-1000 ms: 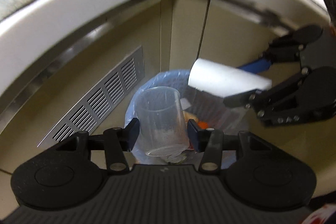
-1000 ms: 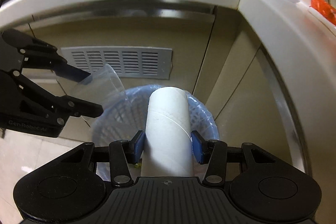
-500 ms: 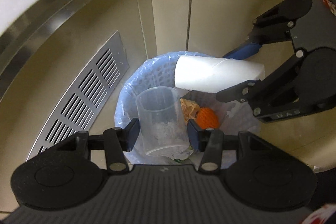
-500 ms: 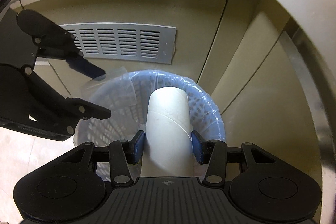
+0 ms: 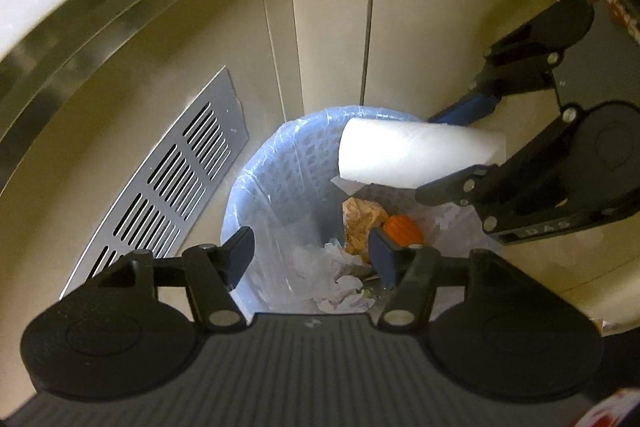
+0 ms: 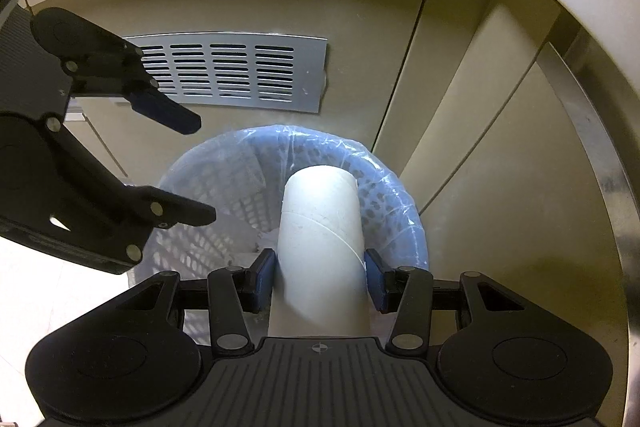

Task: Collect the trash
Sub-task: 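Open the left tool to drop the cup while the right tool drops the tube, then move both open tools back up to the counter, then grasp the red plastic bag with the right tool while the left tool grasps the bubble wrap, then carry the red bag and bubble wrap down over the wastebasket, then open the left tool to drop the bubble wrap while the right tool drops the red bag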

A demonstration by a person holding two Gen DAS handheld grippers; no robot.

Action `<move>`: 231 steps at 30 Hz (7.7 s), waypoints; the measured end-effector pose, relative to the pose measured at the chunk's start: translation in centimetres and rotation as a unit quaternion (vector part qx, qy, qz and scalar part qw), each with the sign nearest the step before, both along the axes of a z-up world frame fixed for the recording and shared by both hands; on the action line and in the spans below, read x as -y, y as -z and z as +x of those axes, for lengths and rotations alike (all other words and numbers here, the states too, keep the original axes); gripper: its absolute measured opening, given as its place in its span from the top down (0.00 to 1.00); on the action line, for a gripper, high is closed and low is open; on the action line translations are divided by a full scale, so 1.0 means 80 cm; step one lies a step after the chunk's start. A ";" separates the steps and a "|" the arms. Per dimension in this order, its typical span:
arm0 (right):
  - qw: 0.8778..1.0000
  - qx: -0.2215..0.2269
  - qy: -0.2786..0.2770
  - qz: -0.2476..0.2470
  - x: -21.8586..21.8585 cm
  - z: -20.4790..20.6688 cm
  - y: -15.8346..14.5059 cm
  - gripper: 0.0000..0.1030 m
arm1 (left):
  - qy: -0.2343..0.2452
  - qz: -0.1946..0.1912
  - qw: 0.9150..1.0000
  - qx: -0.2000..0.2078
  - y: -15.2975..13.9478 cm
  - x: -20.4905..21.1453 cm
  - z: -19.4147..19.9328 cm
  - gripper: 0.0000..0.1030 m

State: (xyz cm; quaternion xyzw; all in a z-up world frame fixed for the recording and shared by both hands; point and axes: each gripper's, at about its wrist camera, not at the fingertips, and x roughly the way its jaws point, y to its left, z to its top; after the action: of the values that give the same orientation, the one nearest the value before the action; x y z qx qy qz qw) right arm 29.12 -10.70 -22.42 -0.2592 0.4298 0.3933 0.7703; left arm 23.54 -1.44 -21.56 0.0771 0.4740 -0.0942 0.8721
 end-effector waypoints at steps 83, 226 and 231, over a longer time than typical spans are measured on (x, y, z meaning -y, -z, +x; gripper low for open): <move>0.964 0.152 0.157 0.153 0.090 -0.008 -0.262 0.34 | -0.110 -0.088 0.973 0.181 -0.234 -0.005 -0.028 0.42; 0.996 0.010 -0.015 -0.090 -0.001 -0.011 0.031 0.57 | 0.057 -0.023 0.996 -0.063 0.020 0.019 0.035 0.92; 0.996 0.008 -0.011 -0.092 0.002 -0.006 0.037 0.57 | 0.063 -0.021 0.996 -0.064 0.028 0.021 0.042 0.92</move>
State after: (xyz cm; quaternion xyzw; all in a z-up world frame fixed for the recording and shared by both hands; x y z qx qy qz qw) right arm 28.62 -10.85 -25.35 -0.3368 0.4557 0.3582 0.7420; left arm 26.90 -3.13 -23.83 0.0825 0.5212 -0.1637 0.8335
